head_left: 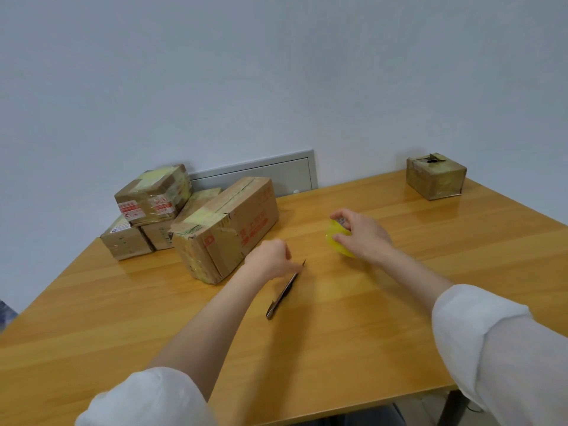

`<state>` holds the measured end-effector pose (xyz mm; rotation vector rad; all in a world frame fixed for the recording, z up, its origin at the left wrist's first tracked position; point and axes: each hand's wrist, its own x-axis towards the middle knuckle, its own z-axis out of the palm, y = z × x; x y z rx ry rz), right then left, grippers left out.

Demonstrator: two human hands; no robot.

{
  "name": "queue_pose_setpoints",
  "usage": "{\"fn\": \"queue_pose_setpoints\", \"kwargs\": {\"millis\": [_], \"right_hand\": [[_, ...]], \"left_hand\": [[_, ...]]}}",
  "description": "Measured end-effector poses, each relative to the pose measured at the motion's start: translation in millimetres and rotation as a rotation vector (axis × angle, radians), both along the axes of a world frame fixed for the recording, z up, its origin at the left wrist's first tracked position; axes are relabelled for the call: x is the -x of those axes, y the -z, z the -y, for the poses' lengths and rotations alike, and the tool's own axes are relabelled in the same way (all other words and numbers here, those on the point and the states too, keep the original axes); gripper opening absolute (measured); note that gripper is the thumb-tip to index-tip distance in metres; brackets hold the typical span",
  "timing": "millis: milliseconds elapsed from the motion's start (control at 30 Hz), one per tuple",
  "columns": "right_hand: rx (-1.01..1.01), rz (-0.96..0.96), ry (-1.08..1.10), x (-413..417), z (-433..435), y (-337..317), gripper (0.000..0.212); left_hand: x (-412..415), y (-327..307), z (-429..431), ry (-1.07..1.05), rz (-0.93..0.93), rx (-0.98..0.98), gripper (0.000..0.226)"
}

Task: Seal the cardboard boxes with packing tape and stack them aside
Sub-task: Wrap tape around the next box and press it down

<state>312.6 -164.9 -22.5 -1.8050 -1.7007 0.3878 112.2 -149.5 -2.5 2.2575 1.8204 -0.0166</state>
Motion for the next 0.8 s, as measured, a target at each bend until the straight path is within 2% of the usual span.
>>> {"fn": "queue_pose_setpoints", "kwargs": {"millis": [67, 133, 233, 300, 467, 567, 667, 733, 800], "right_hand": [[0.031, 0.181, 0.026, 0.8, 2.2, 6.5, 0.04], [0.035, 0.286, 0.054, -2.3, 6.9, 13.2, 0.039], [0.028, 0.38, 0.092, -10.8, 13.3, 17.4, 0.04], [0.037, 0.412, 0.112, -16.8, 14.6, 17.1, 0.041], [0.084, 0.504, 0.143, -36.9, 16.0, 20.4, 0.035], [0.12, 0.447, 0.131, -44.0, 13.2, 22.5, 0.034], [0.025, 0.313, 0.144, -37.8, 5.2, 16.3, 0.035], [-0.072, 0.255, 0.12, -19.6, -3.0, 7.6, 0.034], [-0.129, 0.179, 0.061, 10.2, -13.7, -3.6, 0.032]], "left_hand": [[3.5, 11.2, 6.9, -0.014, -0.142, 0.124, 0.039], [1.6, 21.9, 9.3, -0.021, -0.102, 0.154, 0.032], [-20.0, 29.7, 8.4, -0.081, 0.245, 0.219, 0.022], [-44.3, 31.6, 6.9, -0.104, 0.441, 0.241, 0.023], [-91.7, 39.6, 4.2, -0.096, 0.565, 0.254, 0.031], [-95.0, 41.8, 4.1, -0.106, 0.606, 0.288, 0.035], [-81.3, 29.7, 3.4, -0.07, 0.597, 0.225, 0.031], [-61.3, 10.6, -1.3, -0.029, 0.554, 0.084, 0.025], [-32.6, -13.9, -11.9, 0.006, 0.466, -0.167, 0.021]]}}
